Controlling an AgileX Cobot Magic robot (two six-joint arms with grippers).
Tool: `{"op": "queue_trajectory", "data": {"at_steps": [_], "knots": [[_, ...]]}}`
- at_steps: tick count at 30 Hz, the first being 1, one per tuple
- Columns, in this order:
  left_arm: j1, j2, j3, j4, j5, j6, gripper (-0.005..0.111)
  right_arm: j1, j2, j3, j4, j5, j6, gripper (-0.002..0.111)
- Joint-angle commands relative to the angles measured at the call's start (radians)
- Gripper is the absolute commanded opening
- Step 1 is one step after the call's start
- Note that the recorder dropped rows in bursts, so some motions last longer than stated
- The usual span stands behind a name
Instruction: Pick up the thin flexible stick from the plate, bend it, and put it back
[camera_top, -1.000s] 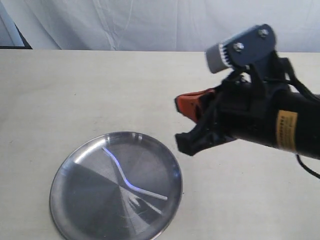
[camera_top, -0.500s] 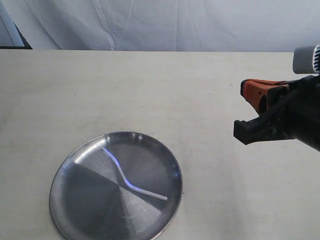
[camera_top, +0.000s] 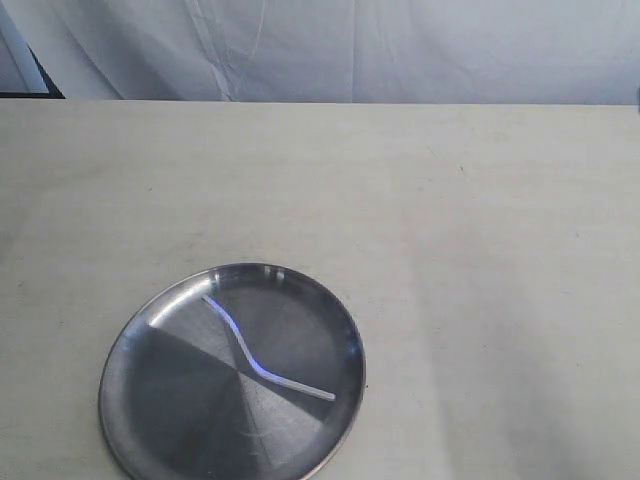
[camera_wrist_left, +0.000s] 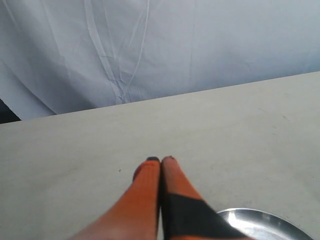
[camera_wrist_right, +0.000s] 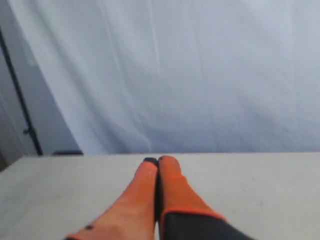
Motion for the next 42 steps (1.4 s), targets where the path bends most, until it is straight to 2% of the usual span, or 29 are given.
{"op": "queue_trajectory", "data": {"at_steps": [1,5,10,11,13,15,17,18,24,30,42], "knots": [[0.0,-0.008,0.006,0.0,-0.001,-0.006,0.0,-0.218,-0.162,0.049,0.019,-0.109,0.006,-0.001],[0.0,-0.008,0.006,0.0,-0.001,-0.006,0.0,-0.262,-0.231,0.063,0.034,-0.118,0.006,-0.001],[0.0,-0.008,0.006,0.0,-0.001,-0.006,0.0,-0.187,-0.245,0.063,0.085,-0.088,-0.049,-0.001],[0.0,-0.008,0.006,0.0,-0.001,-0.006,0.0,-0.175,-0.243,0.063,0.196,-0.072,-0.171,-0.001],[0.0,-0.008,0.006,0.0,-0.001,-0.006,0.0,-0.163,-0.238,0.063,0.538,-0.021,-0.501,-0.001],[0.0,-0.008,0.006,0.0,-0.001,-0.006,0.0,-0.163,-0.238,0.063,0.993,0.075,-0.978,-0.001],[0.0,-0.008,0.006,0.0,-0.001,-0.006,0.0,-0.166,-0.24,0.063,1.238,0.172,-1.289,-0.001],[0.0,-0.008,0.006,0.0,-0.001,-0.006,0.0,-0.168,-0.24,0.063,1.301,0.228,-1.381,-0.001],[0.0,-0.008,0.006,0.0,-0.001,-0.006,0.0,-0.168,-0.275,0.063,1.37,0.36,-1.52,-0.001],[0.0,-0.008,0.006,0.0,-0.001,-0.006,0.0,-0.243,-0.326,0.141,1.554,0.287,-1.843,-0.001],[0.0,-0.008,0.006,0.0,-0.001,-0.006,0.0,-0.398,-0.474,0.327,1.664,0.27,-1.873,-0.001]]}}
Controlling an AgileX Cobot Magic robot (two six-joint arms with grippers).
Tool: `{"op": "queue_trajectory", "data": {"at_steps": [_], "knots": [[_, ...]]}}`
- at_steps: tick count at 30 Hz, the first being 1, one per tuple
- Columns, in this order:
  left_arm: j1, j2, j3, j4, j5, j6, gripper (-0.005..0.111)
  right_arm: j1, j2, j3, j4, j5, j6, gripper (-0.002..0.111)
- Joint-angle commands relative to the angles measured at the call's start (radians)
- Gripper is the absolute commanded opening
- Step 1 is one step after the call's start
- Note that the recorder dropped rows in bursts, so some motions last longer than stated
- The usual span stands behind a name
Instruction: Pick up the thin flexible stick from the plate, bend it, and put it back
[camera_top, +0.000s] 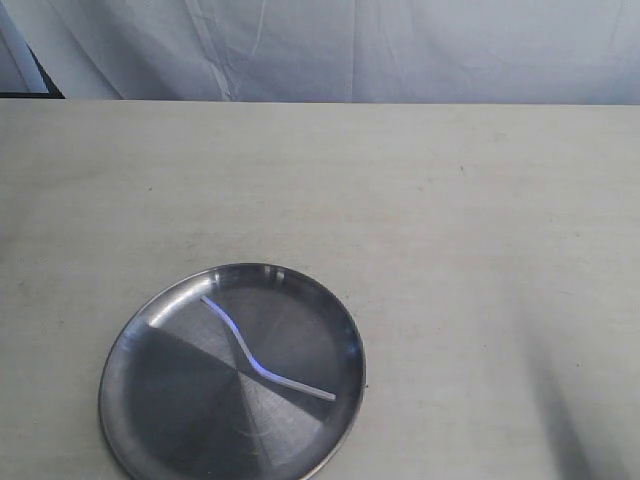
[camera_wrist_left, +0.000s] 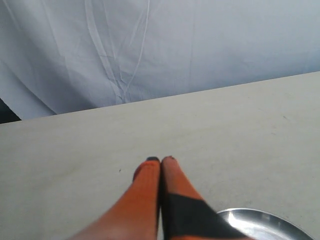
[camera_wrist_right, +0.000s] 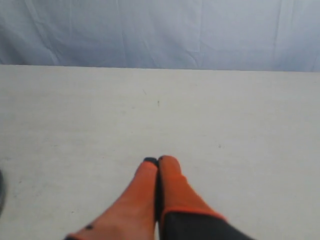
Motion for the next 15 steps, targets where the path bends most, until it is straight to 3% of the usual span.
{"op": "queue_trajectory", "data": {"at_steps": [1,15], "knots": [[0.0,-0.008,0.006,0.0,-0.001,-0.004,0.0,-0.048,-0.031,0.045,0.023,-0.01,-0.01,-0.001],[0.0,-0.008,0.006,0.002,-0.001,-0.004,0.0,-0.048,-0.033,0.106,0.024,-0.08,-0.01,-0.001]]}}
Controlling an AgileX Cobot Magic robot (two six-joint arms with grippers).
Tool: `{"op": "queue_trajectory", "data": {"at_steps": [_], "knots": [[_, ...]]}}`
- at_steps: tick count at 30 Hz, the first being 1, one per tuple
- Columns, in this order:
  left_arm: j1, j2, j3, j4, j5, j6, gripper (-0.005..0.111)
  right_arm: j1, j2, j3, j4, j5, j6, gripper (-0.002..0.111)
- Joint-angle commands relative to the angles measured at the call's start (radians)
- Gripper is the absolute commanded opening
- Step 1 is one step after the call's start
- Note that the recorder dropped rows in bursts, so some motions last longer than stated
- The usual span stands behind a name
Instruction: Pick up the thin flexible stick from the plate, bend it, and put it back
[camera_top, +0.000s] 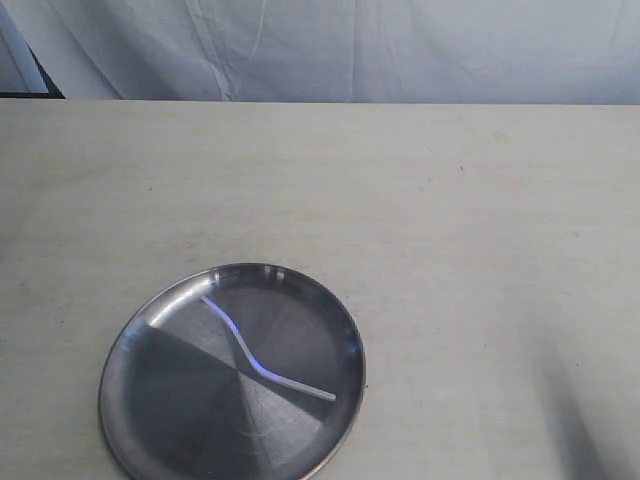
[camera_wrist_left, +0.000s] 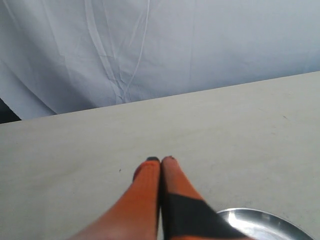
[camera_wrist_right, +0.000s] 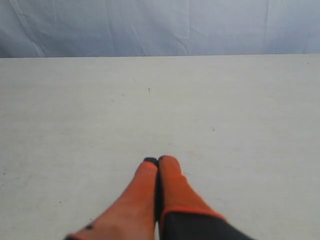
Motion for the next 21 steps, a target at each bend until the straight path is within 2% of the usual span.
{"op": "queue_trajectory", "data": {"at_steps": [1,17,19,21], "knots": [[0.0,-0.008,0.006,0.001,-0.001,-0.004,0.0,-0.005,-0.003,0.004,0.002,-0.021,-0.008,-0.001],[0.0,-0.021,0.013,0.005,-0.005,-0.004,0.0,0.0,-0.003,0.004,0.002,-0.024,-0.005,-0.001],[0.0,-0.075,0.047,0.036,-0.006,-0.004,0.0,0.0,-0.003,0.004,0.002,-0.024,-0.005,-0.001],[0.003,-0.185,0.147,0.091,-0.044,-0.004,0.0,0.0,-0.003,0.004,0.002,-0.024,-0.005,-0.001]]}}
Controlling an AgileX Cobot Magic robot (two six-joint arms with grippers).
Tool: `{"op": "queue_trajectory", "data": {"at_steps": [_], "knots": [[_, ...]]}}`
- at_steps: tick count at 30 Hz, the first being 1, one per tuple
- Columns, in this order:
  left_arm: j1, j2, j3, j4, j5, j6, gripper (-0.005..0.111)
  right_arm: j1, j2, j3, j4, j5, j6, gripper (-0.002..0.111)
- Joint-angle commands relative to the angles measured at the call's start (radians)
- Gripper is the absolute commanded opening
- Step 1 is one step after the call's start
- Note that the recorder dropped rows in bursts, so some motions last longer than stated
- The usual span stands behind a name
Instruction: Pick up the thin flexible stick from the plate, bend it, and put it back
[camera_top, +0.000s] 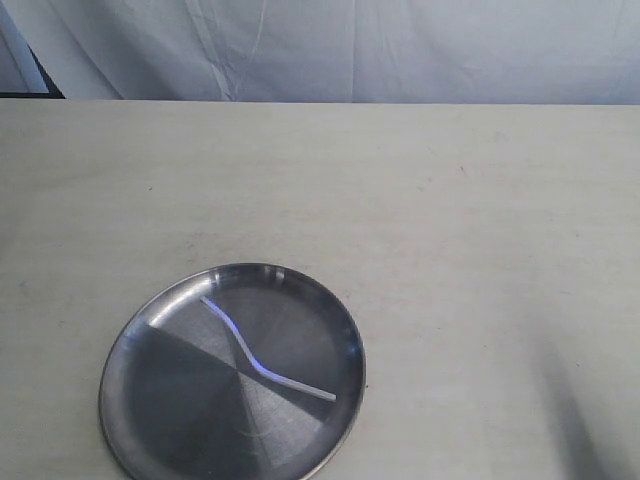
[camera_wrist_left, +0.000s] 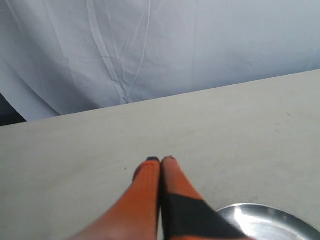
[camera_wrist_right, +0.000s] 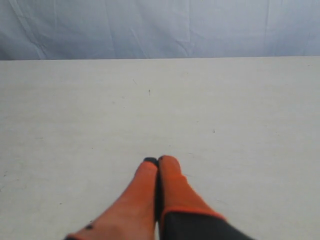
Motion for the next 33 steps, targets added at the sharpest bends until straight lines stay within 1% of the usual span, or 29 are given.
{"op": "queue_trajectory", "data": {"at_steps": [1,2,3,4,5,6,7,9,11,14,17,21,24,25,33], "knots": [[0.013,-0.183,0.165,0.065,-0.07,-0.008,0.0,0.0,-0.003,0.001,0.002,-0.015,-0.005,-0.001],[0.036,-0.256,0.238,0.067,-0.107,-0.01,0.0,0.0,-0.003,0.001,0.002,-0.015,-0.005,-0.001],[0.05,-0.296,0.277,0.067,-0.123,-0.01,0.0,0.0,-0.003,0.001,0.002,-0.015,-0.005,-0.001],[0.082,-0.37,0.349,0.056,-0.144,-0.01,0.0,0.0,-0.003,0.001,0.002,-0.015,-0.005,-0.001],[0.095,-0.397,0.374,0.048,-0.152,-0.012,0.0,0.0,-0.003,0.001,0.002,-0.015,-0.005,-0.001],[0.129,-0.454,0.428,0.038,-0.157,-0.015,0.0,0.0,-0.003,0.001,0.0,-0.011,-0.005,-0.001],[0.141,-0.473,0.45,0.038,-0.157,-0.023,0.0,0.0,-0.003,0.001,-0.002,-0.01,-0.005,-0.001],[0.185,-0.529,0.507,0.042,-0.157,-0.06,0.0,0.0,-0.003,0.001,-0.002,-0.01,-0.005,-0.001],[0.207,-0.557,0.55,0.042,-0.158,-0.063,0.0,0.0,-0.003,0.001,-0.002,-0.01,-0.005,-0.001],[0.21,-0.559,0.597,0.047,-0.161,-0.069,0.0,0.0,-0.003,0.001,-0.002,-0.01,-0.005,-0.001],[0.21,-0.559,0.656,0.058,-0.187,-0.168,0.0,0.0,-0.003,0.001,-0.002,-0.01,-0.005,-0.001],[0.21,-0.559,0.676,0.056,-0.222,-0.194,0.0,0.0,-0.003,0.001,-0.002,-0.01,-0.005,-0.001],[0.21,-0.559,0.676,0.064,-0.277,-0.194,0.0,0.0,-0.003,0.001,-0.002,-0.01,-0.005,-0.001],[0.21,-0.559,0.676,0.085,-0.293,-0.194,0.0,0.0,-0.003,0.001,-0.002,-0.01,-0.003,-0.001],[0.21,-0.559,0.676,0.261,-0.295,-0.191,0.0,0.0,-0.003,0.001,0.005,-0.014,-0.004,-0.001]]}}
